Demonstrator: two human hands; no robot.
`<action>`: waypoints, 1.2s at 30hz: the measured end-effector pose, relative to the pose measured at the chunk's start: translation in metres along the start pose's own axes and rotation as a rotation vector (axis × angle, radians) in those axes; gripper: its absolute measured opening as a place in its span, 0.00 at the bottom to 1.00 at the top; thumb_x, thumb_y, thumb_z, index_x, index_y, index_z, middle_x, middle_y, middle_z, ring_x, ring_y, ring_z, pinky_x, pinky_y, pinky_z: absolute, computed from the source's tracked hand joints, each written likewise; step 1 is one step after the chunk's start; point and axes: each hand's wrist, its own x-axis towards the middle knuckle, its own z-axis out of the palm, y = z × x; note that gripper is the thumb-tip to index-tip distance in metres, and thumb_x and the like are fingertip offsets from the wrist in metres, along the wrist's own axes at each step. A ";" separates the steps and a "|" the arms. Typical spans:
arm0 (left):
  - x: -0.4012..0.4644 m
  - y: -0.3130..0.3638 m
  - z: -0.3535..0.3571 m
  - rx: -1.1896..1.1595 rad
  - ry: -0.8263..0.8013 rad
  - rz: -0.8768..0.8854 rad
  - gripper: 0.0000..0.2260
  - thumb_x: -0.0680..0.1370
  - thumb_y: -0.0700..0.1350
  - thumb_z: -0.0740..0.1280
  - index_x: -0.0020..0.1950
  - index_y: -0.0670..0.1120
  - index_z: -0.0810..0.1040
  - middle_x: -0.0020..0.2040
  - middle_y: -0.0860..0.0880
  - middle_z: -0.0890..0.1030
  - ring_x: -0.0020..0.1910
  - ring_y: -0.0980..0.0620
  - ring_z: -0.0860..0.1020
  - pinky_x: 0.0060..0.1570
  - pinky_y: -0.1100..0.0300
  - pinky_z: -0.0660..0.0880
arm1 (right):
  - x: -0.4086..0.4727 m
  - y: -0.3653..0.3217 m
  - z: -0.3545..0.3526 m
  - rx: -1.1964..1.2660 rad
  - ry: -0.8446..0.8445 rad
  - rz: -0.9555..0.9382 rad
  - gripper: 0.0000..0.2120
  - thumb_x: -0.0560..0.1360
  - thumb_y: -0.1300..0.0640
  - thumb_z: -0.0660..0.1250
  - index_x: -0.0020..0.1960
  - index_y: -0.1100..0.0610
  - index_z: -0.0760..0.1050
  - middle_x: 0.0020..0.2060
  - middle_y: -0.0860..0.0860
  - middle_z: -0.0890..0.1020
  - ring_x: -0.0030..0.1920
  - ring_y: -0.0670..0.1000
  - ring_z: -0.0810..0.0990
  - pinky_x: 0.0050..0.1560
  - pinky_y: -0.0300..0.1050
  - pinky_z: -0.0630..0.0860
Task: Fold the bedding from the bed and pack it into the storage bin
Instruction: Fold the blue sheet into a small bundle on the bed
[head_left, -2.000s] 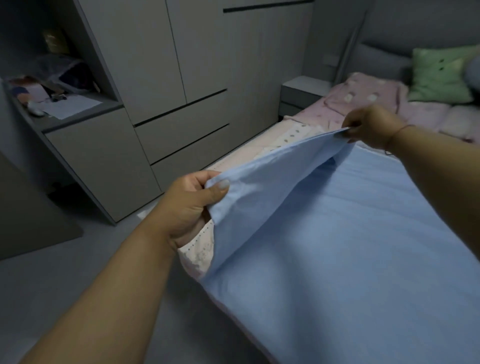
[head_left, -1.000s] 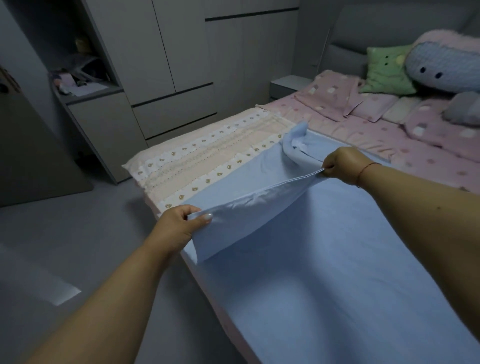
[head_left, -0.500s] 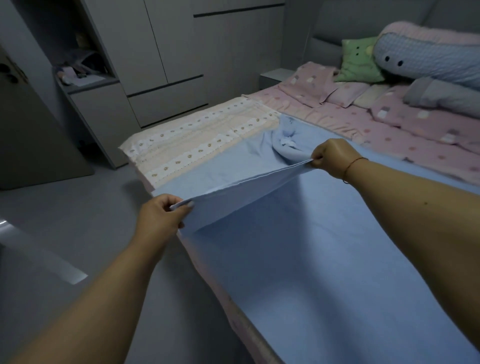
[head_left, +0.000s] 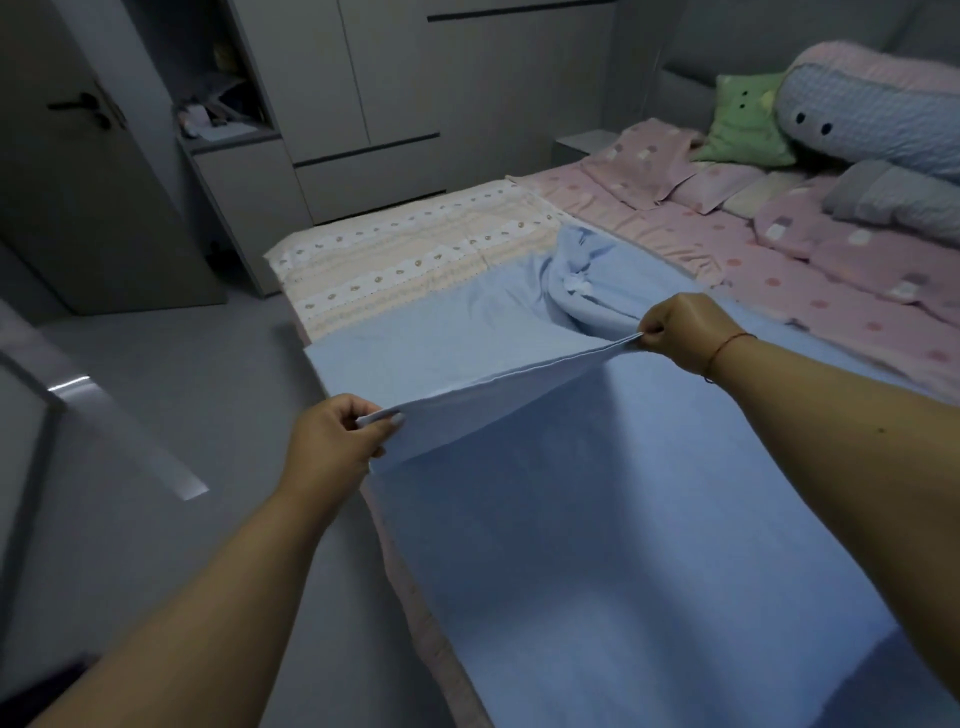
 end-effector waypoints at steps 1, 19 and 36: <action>-0.016 0.001 0.007 0.006 0.027 -0.014 0.08 0.72 0.41 0.74 0.40 0.37 0.78 0.31 0.43 0.78 0.23 0.61 0.73 0.22 0.67 0.69 | -0.007 0.009 0.000 0.004 -0.009 -0.022 0.13 0.73 0.53 0.71 0.42 0.65 0.81 0.38 0.63 0.81 0.36 0.55 0.72 0.39 0.46 0.73; -0.245 0.027 0.083 0.009 0.118 -0.082 0.08 0.70 0.37 0.76 0.34 0.43 0.79 0.32 0.45 0.80 0.30 0.54 0.76 0.35 0.56 0.78 | -0.153 0.132 -0.037 -0.102 -0.008 -0.344 0.15 0.71 0.51 0.72 0.34 0.63 0.78 0.33 0.60 0.79 0.33 0.59 0.74 0.29 0.38 0.62; -0.420 -0.075 0.170 0.139 0.103 -0.250 0.07 0.69 0.35 0.75 0.37 0.47 0.83 0.36 0.50 0.83 0.35 0.54 0.79 0.39 0.64 0.74 | -0.310 0.221 0.045 -0.220 -0.385 -0.383 0.10 0.75 0.55 0.69 0.41 0.60 0.84 0.44 0.59 0.81 0.46 0.58 0.79 0.47 0.43 0.70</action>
